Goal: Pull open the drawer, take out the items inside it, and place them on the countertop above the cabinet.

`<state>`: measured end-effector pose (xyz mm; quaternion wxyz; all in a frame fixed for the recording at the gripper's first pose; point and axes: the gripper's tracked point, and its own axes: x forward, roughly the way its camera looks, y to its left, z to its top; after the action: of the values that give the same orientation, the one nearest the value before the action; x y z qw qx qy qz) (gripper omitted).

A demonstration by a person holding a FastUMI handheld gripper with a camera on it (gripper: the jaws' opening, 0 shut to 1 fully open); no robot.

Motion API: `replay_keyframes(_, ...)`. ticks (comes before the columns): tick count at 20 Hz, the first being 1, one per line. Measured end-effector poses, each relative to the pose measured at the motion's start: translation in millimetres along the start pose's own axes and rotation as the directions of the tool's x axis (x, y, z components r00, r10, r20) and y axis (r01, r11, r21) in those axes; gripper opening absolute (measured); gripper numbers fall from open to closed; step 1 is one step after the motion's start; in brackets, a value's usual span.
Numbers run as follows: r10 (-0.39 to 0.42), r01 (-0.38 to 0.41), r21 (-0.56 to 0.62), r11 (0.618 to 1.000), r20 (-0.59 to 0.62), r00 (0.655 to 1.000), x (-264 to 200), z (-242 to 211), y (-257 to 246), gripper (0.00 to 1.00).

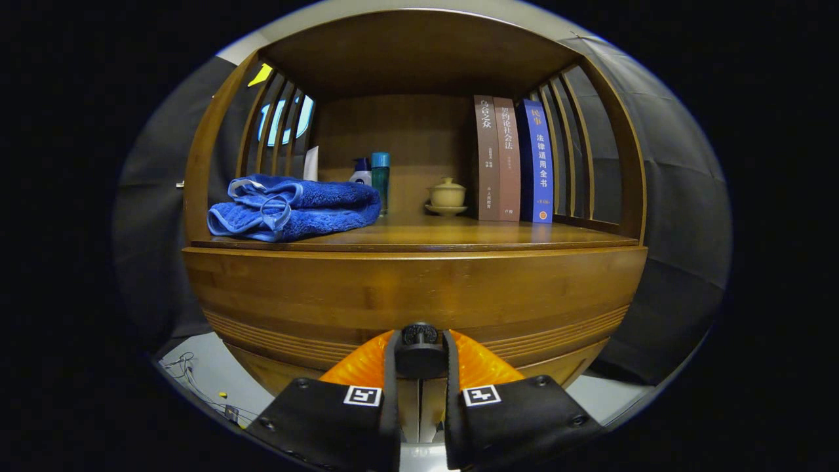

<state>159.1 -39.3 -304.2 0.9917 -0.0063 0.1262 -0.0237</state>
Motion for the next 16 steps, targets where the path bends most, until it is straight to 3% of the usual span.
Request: replay_keyframes(16, 0.027, -0.025, 0.052, 0.998, -0.040, 0.999, -142.6, -23.0, -14.5, 0.31)
